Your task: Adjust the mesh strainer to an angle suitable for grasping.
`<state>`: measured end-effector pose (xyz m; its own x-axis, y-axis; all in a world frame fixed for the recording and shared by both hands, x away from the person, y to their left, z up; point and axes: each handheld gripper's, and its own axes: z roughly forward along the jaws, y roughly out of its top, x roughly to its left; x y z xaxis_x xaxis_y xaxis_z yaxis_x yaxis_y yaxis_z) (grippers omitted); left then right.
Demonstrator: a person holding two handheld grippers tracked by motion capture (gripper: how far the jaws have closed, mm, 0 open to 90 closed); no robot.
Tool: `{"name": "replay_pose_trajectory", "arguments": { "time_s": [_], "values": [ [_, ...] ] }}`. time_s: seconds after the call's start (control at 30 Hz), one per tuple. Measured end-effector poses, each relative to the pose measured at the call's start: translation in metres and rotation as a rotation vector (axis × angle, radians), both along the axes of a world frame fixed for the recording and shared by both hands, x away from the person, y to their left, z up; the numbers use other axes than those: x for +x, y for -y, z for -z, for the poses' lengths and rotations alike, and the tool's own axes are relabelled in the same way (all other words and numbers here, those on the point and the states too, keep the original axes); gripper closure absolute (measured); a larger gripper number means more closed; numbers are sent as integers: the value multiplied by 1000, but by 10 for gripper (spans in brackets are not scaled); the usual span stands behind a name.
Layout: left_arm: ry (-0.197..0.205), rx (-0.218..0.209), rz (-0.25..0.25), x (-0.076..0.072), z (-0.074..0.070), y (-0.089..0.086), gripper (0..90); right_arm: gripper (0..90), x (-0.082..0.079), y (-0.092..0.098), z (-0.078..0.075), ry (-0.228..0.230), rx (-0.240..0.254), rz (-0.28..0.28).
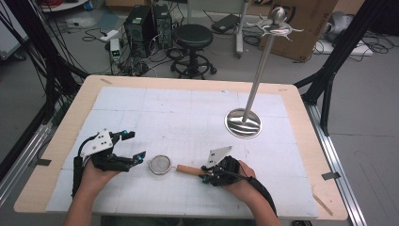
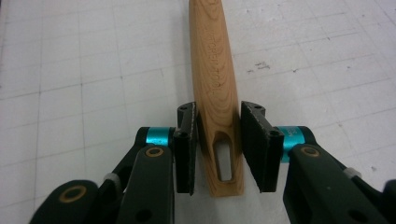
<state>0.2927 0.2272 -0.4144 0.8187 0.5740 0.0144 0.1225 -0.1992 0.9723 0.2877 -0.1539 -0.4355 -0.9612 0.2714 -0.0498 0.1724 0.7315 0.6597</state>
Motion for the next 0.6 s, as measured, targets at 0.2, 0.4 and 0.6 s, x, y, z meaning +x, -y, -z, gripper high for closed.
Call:
{"name": "replay_pose_trajectory", "arguments": {
  "time_s": [0.2,0.4,0.6],
  "values": [
    [0,2,0,0,0,0,167,673,3,-2,1,-5,10,-17],
    [1,0,-1,0,0,-1,167,678,11,-19,0,-1,13,-41],
    [3,-6,-3,0,-1,-3,167,692,22,-49,-2,7,22,-74]
  ]
}}
